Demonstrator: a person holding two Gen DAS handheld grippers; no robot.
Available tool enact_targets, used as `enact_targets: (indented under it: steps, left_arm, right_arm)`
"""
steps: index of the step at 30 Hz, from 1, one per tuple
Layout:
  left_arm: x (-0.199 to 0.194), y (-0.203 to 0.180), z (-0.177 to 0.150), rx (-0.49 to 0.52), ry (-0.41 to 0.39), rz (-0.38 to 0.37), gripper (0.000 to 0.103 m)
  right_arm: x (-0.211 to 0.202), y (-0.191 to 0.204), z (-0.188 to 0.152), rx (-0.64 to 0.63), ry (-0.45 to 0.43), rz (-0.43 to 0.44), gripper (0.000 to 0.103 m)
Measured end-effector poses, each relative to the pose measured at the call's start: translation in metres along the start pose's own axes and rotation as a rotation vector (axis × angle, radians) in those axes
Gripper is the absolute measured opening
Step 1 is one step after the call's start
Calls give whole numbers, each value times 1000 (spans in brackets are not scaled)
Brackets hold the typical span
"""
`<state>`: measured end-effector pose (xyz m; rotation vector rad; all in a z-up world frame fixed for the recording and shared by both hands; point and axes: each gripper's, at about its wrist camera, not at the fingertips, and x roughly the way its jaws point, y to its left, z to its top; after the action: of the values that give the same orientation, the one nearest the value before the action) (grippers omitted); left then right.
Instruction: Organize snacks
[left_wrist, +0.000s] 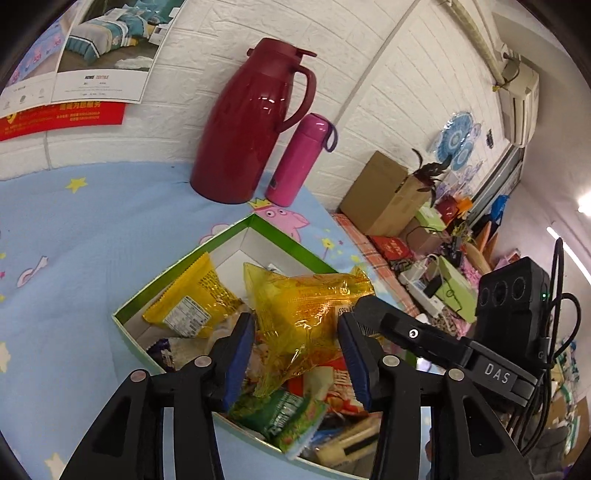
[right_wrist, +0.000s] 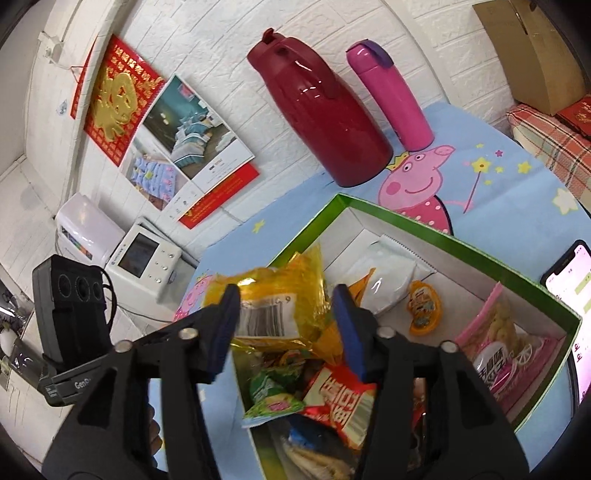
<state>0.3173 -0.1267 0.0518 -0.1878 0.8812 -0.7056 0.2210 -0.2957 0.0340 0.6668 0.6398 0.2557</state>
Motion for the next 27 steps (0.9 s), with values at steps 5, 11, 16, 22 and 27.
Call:
enact_targets:
  steps: [5, 11, 16, 22, 27]
  left_arm:
    - [4, 3, -10, 25, -55, 131, 89]
    - [-10, -5, -22, 89, -59, 175, 89]
    - [-44, -19, -41, 108, -96, 227, 89]
    - [-99, -38, -81, 72, -180, 287, 103]
    - [-129, -59, -129, 87, -190, 365, 103]
  right_arm:
    - [-14, -17, 7, 19, -72, -54, 87]
    - [-42, -8, 2, 10, -119, -72, 96]
    - [-73, 32, -12, -106, -155, -114, 102]
    - [-119, 78, -53, -267, -209, -223, 102]
    - [-146, 90, -104, -356, -216, -376, 102]
